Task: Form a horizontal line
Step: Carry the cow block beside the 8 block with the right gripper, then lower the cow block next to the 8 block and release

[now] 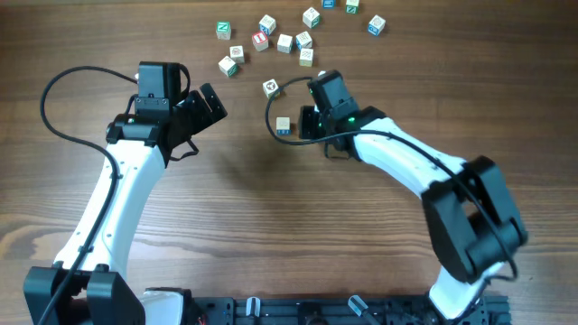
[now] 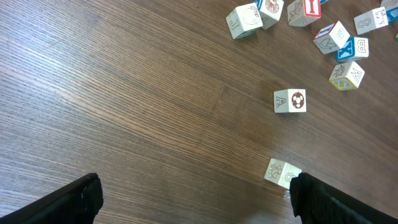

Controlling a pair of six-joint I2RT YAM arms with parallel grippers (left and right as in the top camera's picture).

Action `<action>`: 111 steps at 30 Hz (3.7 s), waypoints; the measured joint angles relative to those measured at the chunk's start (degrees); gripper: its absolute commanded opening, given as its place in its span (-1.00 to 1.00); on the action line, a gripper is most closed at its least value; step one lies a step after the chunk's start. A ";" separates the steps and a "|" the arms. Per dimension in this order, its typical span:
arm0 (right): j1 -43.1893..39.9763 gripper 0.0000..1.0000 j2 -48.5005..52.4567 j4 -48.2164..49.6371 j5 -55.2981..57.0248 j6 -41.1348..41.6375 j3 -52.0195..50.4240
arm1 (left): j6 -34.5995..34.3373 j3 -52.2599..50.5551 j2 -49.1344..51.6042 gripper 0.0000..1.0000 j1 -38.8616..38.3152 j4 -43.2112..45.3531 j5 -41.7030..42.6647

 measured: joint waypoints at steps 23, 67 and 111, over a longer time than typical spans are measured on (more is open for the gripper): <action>-2.73 -0.91 5.40 -5.09 5.40 2.86 0.83 | -0.02 0.00 0.00 1.00 0.00 -0.04 0.00; -2.73 -0.91 5.68 2.19 -6.86 -2.75 0.83 | -0.02 0.00 0.00 1.00 0.00 -0.15 0.02; -2.80 -0.91 5.68 6.58 -7.45 -5.79 0.83 | 0.00 0.00 0.00 1.00 0.00 -0.15 0.00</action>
